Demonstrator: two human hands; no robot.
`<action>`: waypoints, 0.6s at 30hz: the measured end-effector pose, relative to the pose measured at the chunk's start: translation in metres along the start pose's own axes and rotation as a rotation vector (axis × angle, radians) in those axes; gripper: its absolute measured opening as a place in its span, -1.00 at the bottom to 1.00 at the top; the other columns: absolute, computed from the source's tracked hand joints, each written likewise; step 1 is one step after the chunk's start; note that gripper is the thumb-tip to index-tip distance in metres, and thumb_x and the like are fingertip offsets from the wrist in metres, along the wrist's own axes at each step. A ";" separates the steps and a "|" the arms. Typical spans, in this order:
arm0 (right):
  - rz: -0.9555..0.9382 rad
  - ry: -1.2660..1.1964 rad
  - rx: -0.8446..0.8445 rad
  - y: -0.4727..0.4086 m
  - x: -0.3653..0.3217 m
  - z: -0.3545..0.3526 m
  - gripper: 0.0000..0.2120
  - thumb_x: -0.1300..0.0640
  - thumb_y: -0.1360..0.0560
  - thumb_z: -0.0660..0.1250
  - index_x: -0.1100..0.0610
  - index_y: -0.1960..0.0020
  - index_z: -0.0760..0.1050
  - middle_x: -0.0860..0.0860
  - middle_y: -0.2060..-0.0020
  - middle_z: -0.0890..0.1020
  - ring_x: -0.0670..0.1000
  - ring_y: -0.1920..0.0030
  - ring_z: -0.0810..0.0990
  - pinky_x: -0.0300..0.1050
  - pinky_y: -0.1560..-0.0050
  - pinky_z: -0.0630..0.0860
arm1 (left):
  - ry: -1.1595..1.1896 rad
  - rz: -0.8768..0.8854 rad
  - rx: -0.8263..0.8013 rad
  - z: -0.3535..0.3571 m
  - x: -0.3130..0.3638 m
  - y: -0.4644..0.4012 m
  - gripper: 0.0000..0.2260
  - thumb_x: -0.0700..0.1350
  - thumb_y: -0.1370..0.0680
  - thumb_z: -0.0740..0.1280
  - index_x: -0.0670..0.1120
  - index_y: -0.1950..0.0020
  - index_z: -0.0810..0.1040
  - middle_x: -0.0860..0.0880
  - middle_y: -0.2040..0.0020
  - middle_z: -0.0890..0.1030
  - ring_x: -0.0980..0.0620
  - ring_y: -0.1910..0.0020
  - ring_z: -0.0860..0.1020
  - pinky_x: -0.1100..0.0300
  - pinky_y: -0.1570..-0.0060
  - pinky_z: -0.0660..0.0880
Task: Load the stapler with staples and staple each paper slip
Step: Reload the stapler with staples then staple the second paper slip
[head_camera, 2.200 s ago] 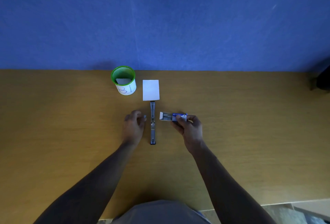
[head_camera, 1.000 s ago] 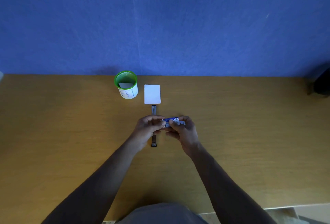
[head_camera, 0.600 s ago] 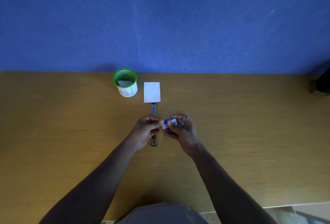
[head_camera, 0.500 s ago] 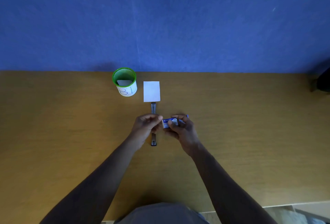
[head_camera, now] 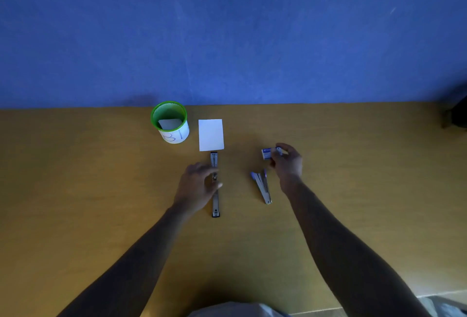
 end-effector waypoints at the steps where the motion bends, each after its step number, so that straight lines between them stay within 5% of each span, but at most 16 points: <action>1: 0.004 -0.003 0.014 -0.009 -0.003 -0.001 -0.77 0.21 -0.53 0.41 0.13 -0.18 0.60 0.15 0.16 0.68 0.02 0.32 0.62 -0.17 0.36 0.55 | -0.012 -0.002 -0.005 0.001 0.000 0.000 -0.68 -0.05 -0.44 0.49 -0.05 -0.17 0.62 -0.05 -0.13 0.58 -0.07 -0.15 0.45 0.06 -0.15 0.41; 10: 0.004 0.081 0.075 -0.069 -0.024 0.001 -0.66 0.22 -0.55 0.39 0.15 -0.31 0.56 0.16 -0.04 0.68 0.09 0.20 0.70 -0.30 0.42 0.56 | -0.033 -0.002 0.037 0.004 -0.002 -0.003 -0.87 -0.09 -0.47 0.46 -0.11 0.04 0.66 -0.01 0.08 0.61 -0.03 -0.01 0.51 0.17 0.05 0.45; 15: -0.045 0.247 0.116 -0.080 -0.022 0.002 -0.67 0.22 -0.55 0.37 0.26 -0.31 0.54 0.21 -0.14 0.65 0.21 0.13 0.72 0.13 0.10 0.68 | -0.066 0.051 0.067 0.002 0.000 0.000 -0.88 -0.14 -0.44 0.50 -0.16 0.11 0.67 -0.05 0.15 0.63 -0.08 0.08 0.55 0.13 0.15 0.49; 18: -0.054 0.300 0.141 -0.075 -0.021 0.003 -0.57 0.14 -0.56 0.38 0.25 -0.39 0.46 0.23 -0.26 0.55 0.25 0.14 0.72 0.18 0.10 0.67 | -0.079 0.080 0.085 0.002 0.001 0.002 -0.89 -0.15 -0.43 0.51 -0.16 0.12 0.67 -0.05 0.18 0.62 -0.08 0.12 0.55 0.14 0.18 0.48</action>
Point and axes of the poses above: each hand's wrist, its own y-axis away from the middle knuckle, its own z-axis out of the palm, x = y × z, the point moved 1 cm from there along -y, towards the middle knuckle
